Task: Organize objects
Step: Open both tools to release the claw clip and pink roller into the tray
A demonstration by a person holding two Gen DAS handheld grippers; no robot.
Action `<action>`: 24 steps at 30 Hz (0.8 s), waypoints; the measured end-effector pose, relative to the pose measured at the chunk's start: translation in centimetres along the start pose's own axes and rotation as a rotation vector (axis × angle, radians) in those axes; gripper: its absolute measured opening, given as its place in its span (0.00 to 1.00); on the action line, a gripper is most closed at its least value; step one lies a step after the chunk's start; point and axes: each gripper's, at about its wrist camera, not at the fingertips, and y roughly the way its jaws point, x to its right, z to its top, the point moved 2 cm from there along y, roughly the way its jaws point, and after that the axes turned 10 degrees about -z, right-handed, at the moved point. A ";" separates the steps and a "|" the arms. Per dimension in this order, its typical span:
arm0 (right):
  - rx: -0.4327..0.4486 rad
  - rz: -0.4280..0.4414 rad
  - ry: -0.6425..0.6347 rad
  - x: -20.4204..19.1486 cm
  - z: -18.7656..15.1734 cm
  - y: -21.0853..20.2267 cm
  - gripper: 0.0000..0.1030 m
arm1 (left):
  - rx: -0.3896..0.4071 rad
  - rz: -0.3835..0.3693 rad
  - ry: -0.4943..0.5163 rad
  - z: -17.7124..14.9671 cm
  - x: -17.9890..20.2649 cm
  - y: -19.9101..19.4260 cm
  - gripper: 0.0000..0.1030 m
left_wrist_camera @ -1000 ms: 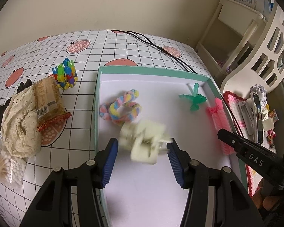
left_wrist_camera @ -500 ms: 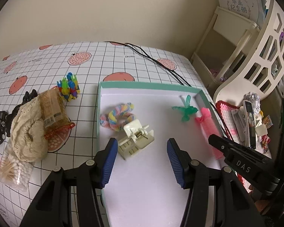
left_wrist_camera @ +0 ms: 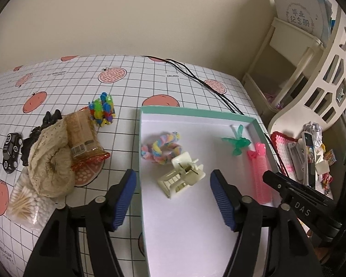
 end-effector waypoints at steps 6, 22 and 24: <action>0.012 0.001 -0.005 -0.2 0.0 -0.1 0.46 | 0.006 0.026 -0.014 -0.1 -0.7 0.0 0.78; 0.018 0.018 -0.015 -0.6 0.0 -0.1 0.81 | 0.036 0.093 -0.073 -0.1 -3.0 -0.4 1.00; 0.021 0.015 -0.027 -0.9 0.0 -0.2 0.86 | 0.032 0.096 -0.077 -0.2 -3.2 -0.4 1.00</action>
